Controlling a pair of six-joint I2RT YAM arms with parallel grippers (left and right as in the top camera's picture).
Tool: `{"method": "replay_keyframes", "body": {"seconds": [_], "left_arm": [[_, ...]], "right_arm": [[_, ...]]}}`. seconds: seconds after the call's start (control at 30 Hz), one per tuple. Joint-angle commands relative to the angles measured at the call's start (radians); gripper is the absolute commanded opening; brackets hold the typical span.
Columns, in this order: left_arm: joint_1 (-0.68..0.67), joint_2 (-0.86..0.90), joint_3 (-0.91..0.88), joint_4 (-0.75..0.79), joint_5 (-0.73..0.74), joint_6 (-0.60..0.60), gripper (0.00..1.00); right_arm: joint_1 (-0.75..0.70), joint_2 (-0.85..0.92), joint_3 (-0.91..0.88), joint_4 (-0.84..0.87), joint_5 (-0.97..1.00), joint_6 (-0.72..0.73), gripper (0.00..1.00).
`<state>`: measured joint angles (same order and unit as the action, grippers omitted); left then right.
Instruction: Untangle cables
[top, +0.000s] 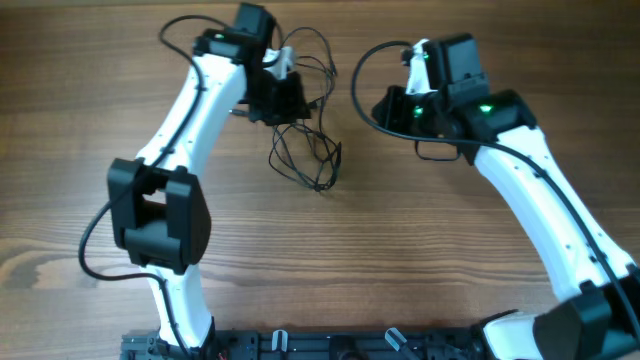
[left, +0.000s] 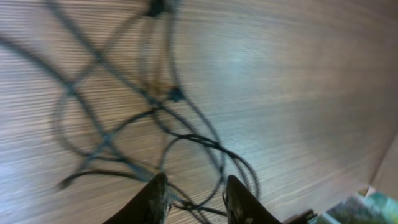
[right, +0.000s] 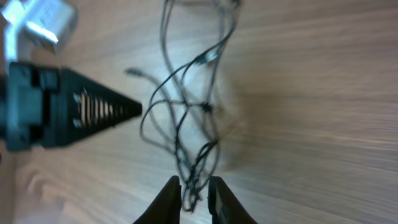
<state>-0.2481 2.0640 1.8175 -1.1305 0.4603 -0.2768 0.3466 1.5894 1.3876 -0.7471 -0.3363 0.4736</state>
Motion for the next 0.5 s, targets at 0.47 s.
{"method": "replay_keyframes", "body": {"seconds": [0.47], "left_arm": [[0.041,-0.02,-0.268,0.14,-0.124,-0.016,0.55]], "right_arm": [[0.179,0.242,0.011,0.16,-0.014,-0.029,0.35]]}}
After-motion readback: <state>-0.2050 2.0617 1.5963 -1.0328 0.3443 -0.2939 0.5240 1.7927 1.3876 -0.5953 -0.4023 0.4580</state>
